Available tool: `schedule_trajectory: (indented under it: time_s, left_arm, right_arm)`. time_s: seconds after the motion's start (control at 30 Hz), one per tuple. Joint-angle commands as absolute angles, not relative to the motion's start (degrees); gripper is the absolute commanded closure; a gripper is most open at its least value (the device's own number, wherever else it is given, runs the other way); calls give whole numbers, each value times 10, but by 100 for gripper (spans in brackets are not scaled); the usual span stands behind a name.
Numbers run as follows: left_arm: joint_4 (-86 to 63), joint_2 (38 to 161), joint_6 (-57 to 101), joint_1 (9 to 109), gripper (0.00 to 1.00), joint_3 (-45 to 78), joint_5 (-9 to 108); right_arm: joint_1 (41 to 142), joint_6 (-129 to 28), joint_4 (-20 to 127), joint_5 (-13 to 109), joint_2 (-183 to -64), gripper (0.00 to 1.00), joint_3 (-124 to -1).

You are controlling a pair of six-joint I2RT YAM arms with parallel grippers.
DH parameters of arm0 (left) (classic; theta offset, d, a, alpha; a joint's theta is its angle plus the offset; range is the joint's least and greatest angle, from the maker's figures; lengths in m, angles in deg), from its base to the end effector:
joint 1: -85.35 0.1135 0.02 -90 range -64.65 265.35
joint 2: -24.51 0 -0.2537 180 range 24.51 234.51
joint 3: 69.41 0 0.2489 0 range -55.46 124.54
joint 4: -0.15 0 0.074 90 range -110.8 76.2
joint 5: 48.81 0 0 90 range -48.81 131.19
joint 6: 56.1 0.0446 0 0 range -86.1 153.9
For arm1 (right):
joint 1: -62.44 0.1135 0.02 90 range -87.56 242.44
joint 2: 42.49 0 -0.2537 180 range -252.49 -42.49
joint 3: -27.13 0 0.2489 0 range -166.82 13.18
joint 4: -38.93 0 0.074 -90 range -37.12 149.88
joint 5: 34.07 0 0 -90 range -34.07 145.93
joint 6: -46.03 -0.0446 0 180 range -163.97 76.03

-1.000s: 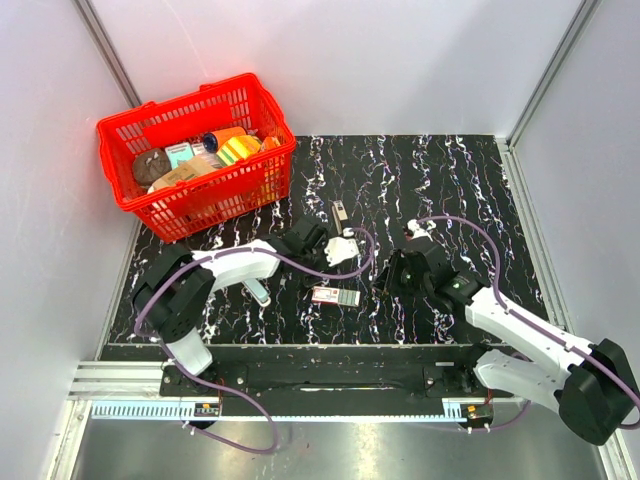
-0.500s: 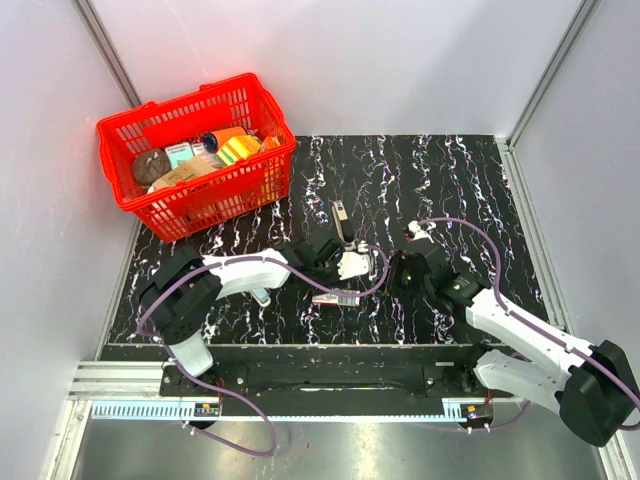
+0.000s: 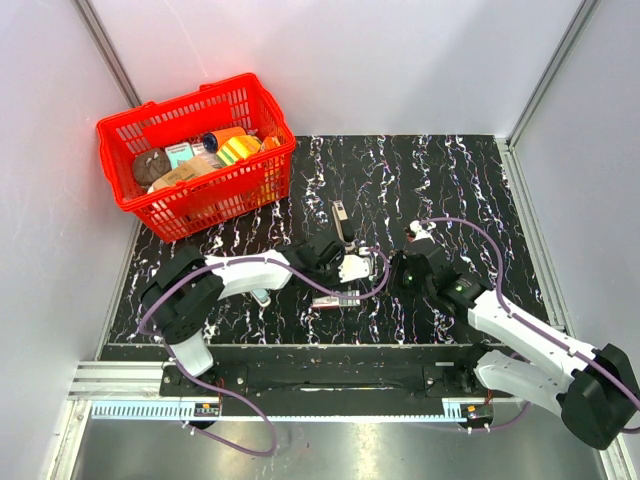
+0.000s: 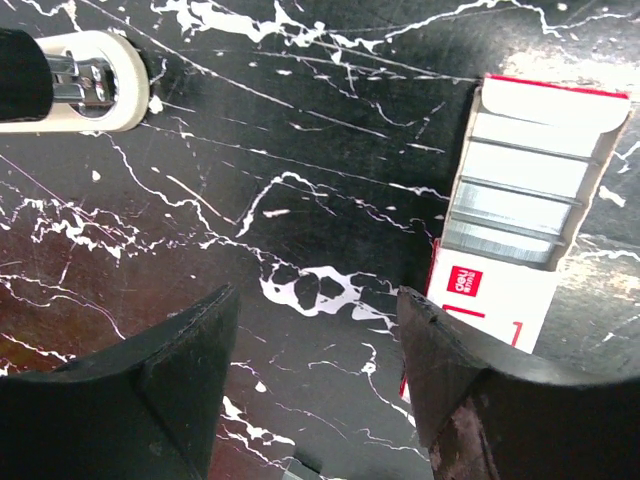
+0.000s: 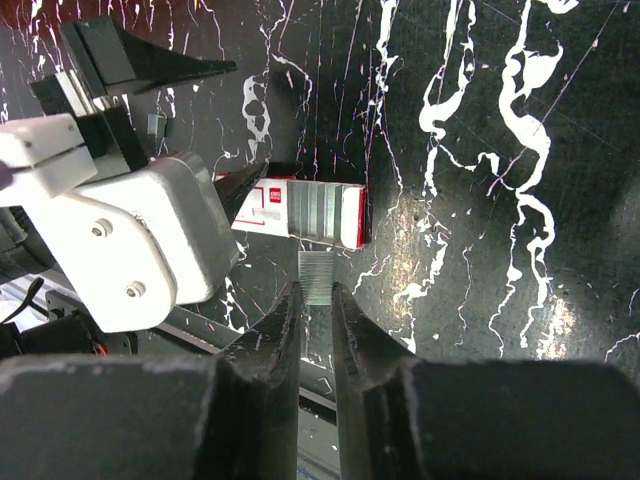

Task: Unload the staples from the stapler

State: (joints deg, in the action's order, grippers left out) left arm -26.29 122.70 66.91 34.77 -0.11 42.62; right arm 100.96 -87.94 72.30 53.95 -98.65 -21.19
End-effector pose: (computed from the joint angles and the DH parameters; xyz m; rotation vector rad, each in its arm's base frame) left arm 0.2160 -0.2645 0.1468 1.7023 1.8893 -0.1526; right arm 0.1669 0.1348 0.2122 0.0960 2.4151 0.7541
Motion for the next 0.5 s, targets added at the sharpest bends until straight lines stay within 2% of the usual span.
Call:
schedule_trajectory:
  time_s: [0.0,0.23,0.47]
  left_arm:
    - [-289,1199,653,342,32,3,437]
    - [-328,1157,653,363,29,37,425]
    - [-468,1112,620,450,27,154,434]
  right_arm:
    - [1014,-877,712,557,-998,94,-214]
    - [1021,-874,677,541,-1069,94,-229]
    - [1099,-852,694,605,-1199,98,-318]
